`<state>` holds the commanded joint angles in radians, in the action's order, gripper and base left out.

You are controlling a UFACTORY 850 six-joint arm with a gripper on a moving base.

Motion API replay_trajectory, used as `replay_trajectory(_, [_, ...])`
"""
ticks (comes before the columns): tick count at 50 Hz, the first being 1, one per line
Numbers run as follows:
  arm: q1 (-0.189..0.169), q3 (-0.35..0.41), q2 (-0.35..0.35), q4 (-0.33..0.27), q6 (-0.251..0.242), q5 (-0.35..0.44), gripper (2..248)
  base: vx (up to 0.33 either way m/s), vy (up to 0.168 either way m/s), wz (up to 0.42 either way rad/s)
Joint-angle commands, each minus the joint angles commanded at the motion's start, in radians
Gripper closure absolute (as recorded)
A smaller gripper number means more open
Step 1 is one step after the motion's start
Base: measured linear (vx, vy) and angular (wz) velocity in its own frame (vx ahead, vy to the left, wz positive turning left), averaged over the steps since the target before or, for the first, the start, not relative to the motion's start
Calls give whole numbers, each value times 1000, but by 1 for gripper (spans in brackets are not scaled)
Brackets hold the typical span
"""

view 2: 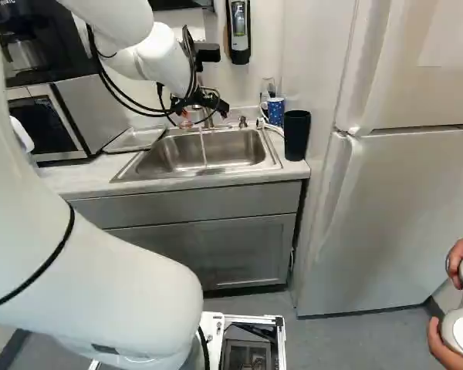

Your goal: Rinse the cup and place it in the tray

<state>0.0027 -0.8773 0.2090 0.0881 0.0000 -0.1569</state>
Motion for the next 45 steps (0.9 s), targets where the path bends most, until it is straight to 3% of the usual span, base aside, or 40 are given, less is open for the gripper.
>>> replay_trajectory(45, [-156,38,43,0,0,0,3,0,0,0])
